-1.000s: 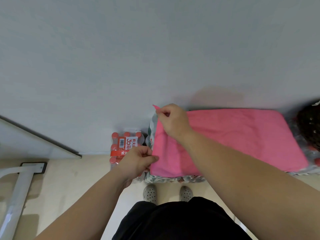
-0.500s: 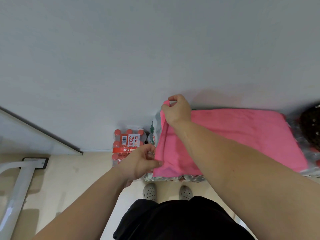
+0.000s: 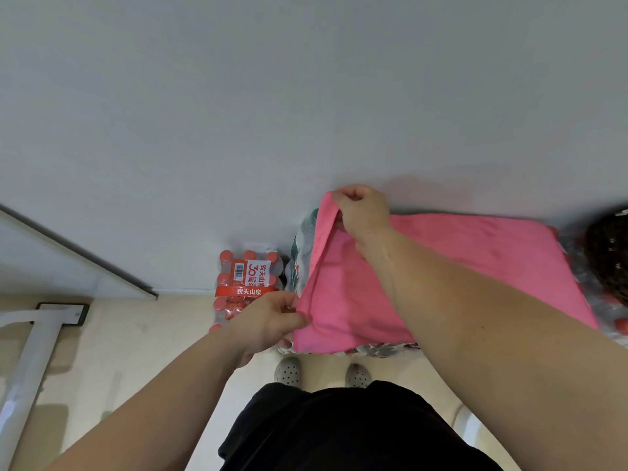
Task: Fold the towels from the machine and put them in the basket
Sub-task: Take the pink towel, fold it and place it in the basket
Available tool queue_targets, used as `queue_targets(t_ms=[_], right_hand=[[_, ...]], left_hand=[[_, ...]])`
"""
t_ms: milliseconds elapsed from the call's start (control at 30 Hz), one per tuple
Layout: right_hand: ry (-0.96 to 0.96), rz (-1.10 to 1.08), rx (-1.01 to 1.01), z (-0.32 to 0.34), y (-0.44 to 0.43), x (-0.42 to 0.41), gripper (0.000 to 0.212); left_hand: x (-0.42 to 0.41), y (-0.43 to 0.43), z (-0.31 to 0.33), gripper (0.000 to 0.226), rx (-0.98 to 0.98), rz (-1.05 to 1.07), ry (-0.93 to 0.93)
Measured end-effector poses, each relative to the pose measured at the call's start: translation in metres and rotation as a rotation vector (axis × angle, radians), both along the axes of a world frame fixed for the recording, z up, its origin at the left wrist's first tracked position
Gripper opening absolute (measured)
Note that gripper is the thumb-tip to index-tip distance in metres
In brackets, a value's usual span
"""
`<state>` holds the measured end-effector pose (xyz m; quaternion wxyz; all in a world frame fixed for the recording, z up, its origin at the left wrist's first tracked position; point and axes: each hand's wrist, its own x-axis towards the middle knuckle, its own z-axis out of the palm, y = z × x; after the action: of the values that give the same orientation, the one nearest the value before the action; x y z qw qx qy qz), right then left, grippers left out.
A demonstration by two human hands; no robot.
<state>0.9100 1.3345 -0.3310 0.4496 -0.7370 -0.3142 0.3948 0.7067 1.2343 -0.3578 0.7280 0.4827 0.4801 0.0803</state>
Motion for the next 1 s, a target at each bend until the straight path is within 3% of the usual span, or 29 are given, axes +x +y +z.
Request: queue_targets(t_ms=[133,300,500,833,1000], right_hand=[[0.043,-0.021,-0.012,0.007,0.008,0.006,0.023],[0.053,0.015,0.008,0.016,0.01,0.028,0.015],[0.091,0.232,0.053,0.017,-0.009,0.075,0.019],[0.067,0.32,0.107,0.018,-0.036,0.214,0.022],[0.023,0.343,0.047,0.017,-0.054,0.28,0.014]], left_hand=[[0.006,0.0,0.009,0.017,0.035,0.025,-0.023],[0.032,-0.005,0.028,0.019,0.032,0.011,-0.107],[0.086,-0.016,0.047,0.028,0.061,-0.051,-0.187],[0.229,-0.052,0.077,0.015,0.102,0.053,-0.087],[0.309,-0.065,0.058,0.013,0.17,-0.093,0.071]])
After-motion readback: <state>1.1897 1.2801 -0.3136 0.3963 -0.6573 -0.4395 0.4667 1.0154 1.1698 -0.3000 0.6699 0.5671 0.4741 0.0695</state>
